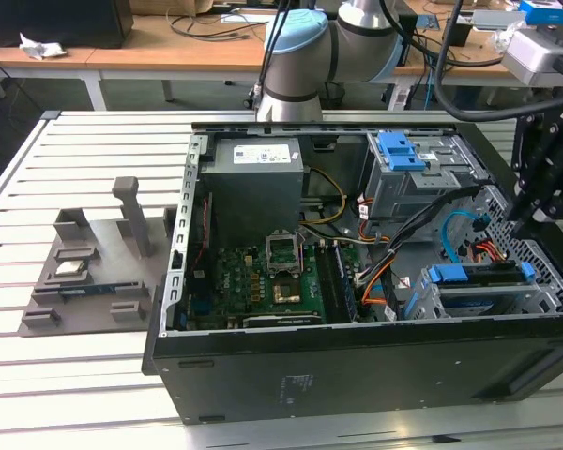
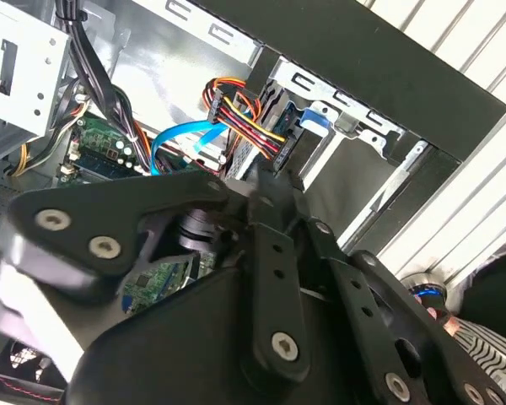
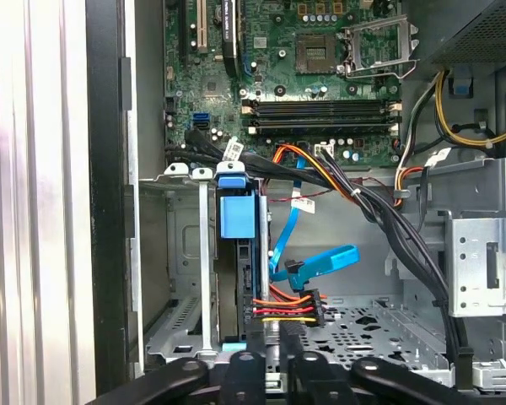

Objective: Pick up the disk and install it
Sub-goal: 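Insert the second disk wire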

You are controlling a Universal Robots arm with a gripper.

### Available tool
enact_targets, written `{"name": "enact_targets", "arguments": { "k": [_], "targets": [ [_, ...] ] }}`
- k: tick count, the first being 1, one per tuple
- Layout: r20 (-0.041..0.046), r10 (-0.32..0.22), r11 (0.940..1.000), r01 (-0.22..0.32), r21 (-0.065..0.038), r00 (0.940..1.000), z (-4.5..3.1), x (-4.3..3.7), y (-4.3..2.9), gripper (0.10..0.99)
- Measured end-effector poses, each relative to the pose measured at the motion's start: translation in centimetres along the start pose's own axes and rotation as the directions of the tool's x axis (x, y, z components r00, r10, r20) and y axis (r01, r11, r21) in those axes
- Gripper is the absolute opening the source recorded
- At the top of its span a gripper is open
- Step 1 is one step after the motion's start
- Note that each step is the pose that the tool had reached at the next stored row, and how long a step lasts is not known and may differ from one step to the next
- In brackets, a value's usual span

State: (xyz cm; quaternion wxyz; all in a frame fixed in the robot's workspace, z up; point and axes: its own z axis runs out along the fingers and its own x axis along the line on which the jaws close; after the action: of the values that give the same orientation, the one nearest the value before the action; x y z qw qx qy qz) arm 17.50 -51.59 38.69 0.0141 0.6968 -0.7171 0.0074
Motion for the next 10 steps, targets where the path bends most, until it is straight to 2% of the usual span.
{"name": "enact_targets", "arguments": {
  "k": [2,3,4,7,10],
  "targets": [
    [0.0,0.0,1.0,0.0,0.0,1.0,0.0,0.0,0.0,0.357],
    [0.0,0.0,1.0,0.0,0.0,1.0,0.0,0.0,0.0,0.357],
    [0.0,0.0,1.0,0.0,0.0,1.0,0.0,0.0,0.0,0.42],
    [-0.0003,0.0,1.0,0.0,0.0,1.0,-0.01,0.0,0.3,0.42],
    [-0.0001,0.0,1.0,0.0,0.0,1.0,0.04,0.01,1.04,0.42]
  ]
}}
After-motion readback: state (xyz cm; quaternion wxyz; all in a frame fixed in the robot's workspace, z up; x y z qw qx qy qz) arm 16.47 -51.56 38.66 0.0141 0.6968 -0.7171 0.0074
